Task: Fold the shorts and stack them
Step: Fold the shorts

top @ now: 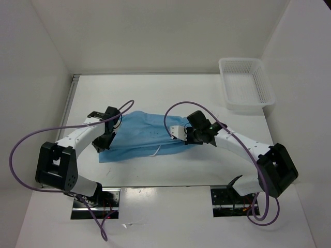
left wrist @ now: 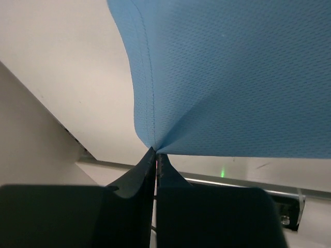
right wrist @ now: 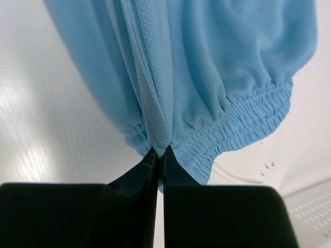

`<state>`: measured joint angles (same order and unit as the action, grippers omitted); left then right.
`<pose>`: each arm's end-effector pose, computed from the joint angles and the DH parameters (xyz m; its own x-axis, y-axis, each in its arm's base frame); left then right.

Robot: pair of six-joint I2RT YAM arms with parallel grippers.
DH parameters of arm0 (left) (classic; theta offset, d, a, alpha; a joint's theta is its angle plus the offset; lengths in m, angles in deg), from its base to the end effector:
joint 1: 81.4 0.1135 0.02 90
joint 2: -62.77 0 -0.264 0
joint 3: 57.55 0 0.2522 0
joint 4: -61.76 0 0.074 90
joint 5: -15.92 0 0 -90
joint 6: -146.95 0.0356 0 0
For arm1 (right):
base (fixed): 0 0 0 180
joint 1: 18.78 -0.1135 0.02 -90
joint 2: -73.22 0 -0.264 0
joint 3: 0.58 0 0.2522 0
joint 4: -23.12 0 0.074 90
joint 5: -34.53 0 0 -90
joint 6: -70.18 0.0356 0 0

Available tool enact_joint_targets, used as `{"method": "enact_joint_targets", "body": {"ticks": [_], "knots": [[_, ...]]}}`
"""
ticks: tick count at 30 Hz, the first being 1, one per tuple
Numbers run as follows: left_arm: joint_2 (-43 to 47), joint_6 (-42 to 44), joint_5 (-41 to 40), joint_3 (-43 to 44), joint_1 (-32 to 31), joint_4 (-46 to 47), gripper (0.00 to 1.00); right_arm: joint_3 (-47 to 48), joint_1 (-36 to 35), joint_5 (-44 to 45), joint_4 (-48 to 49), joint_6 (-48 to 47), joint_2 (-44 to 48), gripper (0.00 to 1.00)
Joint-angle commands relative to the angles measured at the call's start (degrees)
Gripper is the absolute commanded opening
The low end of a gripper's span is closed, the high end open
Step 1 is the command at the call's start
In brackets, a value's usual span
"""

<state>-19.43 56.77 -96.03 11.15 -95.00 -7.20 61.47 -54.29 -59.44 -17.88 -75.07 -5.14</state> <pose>0.2397 -0.0443 0.2101 -0.9641 0.2302 -0.1324 0.1674 0.9138 0.3702 0.2167 0.1576 0.2091 0.1106 -0.9280 -0.3557 -0.9105 0.0488 -0.4106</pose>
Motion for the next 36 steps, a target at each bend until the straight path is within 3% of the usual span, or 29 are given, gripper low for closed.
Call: {"method": "enact_joint_targets", "body": {"ticks": [1,3,4,6,7,10,15,18,20,25,29,33,36], "knots": [[-3.0,0.2,1.7,-1.6,-0.5,-4.8,0.02,0.4,-1.4,-1.4,-5.8,-2.4,1.6,0.03],[-5.0,0.2,1.7,-1.6,-0.5,-4.8,0.1,-0.4,-2.6,-0.6,-4.4,-1.5,0.9,0.13],[-5.5,0.2,2.5,-1.6,-1.1,-4.8,0.16,-0.4,-2.6,-0.6,-4.4,-1.0,0.9,0.3],[-5.5,0.2,4.5,-0.5,-1.1,-6.6,0.25,-0.4,-2.6,-0.1,-3.6,-0.5,0.9,0.43],[-5.5,0.2,4.5,-0.5,-1.1,-6.6,0.32,-0.4,-2.6,-0.1,-4.1,-0.5,0.9,0.58],[-4.4,0.2,3.9,-1.7,-1.1,-6.6,0.4,1.3,-2.6,-1.6,-5.9,0.3,3.0,0.73],[-3.1,0.2,0.8,-0.5,-0.1,-5.6,0.49,5.9,-2.0,-4.8,-5.7,8.2,6.9,0.76],[-3.7,0.2,-2.6,3.7,4.2,-0.6,0.53,10.6,7.9,-11.5,-2.4,20.8,6.0,0.73],[-7.0,0.2,-2.7,6.3,6.5,1.9,0.55,14.0,16.7,-18.0,-3.1,32.2,0.5,0.69],[-16.5,0.2,5.6,13.3,12.1,7.3,0.56,12.3,18.7,-18.8,-1.2,54.1,-7.1,0.68],[-22.3,0.2,9.4,17.4,15.5,11.2,0.59,11.0,22.9,-18.5,0.6,62.7,-11.2,0.68],[-25.5,0.2,14.8,21.2,18.4,11.2,0.61,8.4,23.6,-25.6,2.9,62.6,-15.5,0.71],[-27.0,0.2,17.6,22.6,19.1,11.8,0.61,6.9,23.6,-26.2,4.4,65.7,-17.2,0.73]]}}
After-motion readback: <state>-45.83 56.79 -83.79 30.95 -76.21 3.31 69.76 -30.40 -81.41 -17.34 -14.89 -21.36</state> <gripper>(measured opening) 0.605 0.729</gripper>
